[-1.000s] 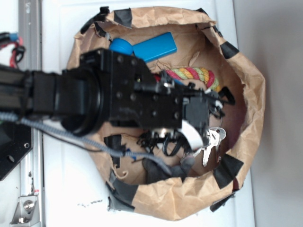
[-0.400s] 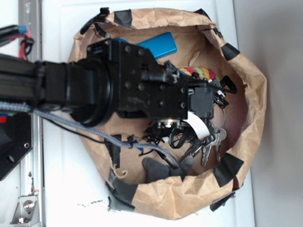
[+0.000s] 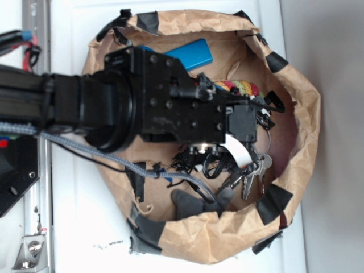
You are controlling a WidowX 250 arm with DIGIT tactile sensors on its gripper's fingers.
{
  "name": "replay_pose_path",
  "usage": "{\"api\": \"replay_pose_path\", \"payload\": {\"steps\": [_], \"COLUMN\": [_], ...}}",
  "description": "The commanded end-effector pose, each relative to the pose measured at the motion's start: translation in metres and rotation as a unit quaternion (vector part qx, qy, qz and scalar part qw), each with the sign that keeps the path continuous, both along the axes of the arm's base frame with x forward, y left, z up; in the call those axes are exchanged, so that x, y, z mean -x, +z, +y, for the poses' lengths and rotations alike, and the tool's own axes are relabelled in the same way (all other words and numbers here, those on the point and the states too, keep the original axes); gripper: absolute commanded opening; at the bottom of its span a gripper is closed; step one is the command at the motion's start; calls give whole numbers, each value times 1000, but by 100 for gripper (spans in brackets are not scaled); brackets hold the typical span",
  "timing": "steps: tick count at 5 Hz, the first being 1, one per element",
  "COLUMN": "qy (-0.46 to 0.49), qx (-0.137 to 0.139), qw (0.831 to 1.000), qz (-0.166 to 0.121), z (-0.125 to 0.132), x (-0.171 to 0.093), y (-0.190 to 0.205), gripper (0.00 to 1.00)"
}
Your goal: Grab the silver keys.
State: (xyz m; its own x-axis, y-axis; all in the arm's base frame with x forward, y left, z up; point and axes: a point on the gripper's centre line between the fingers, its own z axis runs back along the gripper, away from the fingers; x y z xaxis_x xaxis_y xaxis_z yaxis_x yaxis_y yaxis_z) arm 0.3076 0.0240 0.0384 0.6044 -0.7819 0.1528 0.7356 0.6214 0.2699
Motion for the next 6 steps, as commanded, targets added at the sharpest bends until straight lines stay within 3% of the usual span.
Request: {"api": "replay_pose_path", "payload": {"steps": [1, 3, 5, 6], "qy": [4, -32, -36, -29], "qx": [52, 78, 26, 15], "qw": [996, 994, 994, 993], "qz": [-65, -67, -101, -110], "z": [-13, -22, -17, -14], "x": [-12, 0, -10, -20], "y": [12, 18, 2, -4], "gripper": [100, 100, 100, 100]}}
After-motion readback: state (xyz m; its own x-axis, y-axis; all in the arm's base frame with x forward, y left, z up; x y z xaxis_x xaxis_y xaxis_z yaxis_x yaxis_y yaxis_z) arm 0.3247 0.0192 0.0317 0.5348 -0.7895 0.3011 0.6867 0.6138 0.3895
